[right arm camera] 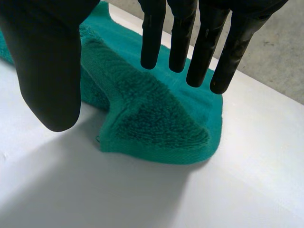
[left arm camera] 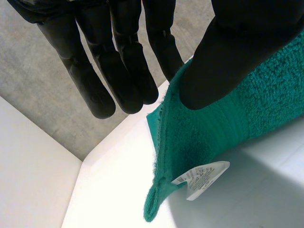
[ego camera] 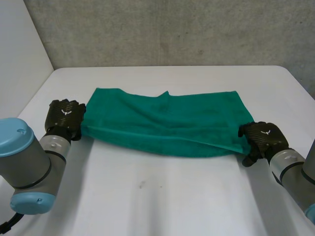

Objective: Fold the towel.

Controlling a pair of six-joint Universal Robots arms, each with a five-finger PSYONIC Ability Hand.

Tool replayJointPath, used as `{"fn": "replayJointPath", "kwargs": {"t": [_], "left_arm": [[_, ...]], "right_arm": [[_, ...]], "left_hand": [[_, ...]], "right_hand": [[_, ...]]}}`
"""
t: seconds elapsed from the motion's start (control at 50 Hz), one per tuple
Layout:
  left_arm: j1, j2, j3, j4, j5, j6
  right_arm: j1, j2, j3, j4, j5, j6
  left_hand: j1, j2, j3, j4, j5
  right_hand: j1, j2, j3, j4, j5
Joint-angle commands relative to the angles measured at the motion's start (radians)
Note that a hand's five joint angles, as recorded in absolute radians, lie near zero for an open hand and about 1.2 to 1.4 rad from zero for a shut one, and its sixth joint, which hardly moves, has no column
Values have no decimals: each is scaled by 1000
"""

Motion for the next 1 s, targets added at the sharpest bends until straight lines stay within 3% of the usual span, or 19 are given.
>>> {"fn": "replayJointPath", "kwargs": {"t": [0.02,0.26,0.32,0.36,0.56,0.66,0.82,0.9,1.0], "left_arm": [[-2,0,0,0,-1,0],[0,0,0,-2,-2,0],[0,0,0,-2,-2,0],[0,0,0,-2,-2,2],[-3,32,-43,-104,-4,21],[0,92,-81,-274,-2,72],[38,261,-187,-534,5,173],[29,339,-233,-580,10,212],[5,356,-216,-522,16,218]], "right_arm": [[0,6,-6,-6,-6,32],[-13,3,-22,-57,57,61],[-14,0,-17,-55,62,52],[-13,0,-19,-54,57,46],[-13,-58,-28,133,45,-106],[-40,-141,-25,447,51,-424],[-114,-219,-10,763,60,-689],[-112,-242,-34,810,51,-720],[-102,-216,-100,709,43,-697]], "left_hand": [[257,196,200,198,250],[257,196,200,198,250],[257,196,200,198,250],[257,196,200,198,250],[257,196,200,198,250],[257,196,200,198,250],[257,196,200,198,250],[257,196,200,198,250],[257,196,200,198,250]], "right_hand": [[126,64,68,69,66],[351,290,293,295,291],[618,556,560,562,558],[954,892,896,897,893],[956,894,898,899,896],[956,894,898,899,896],[956,894,898,899,896],[956,894,898,899,896],[956,894,898,899,896]]}}
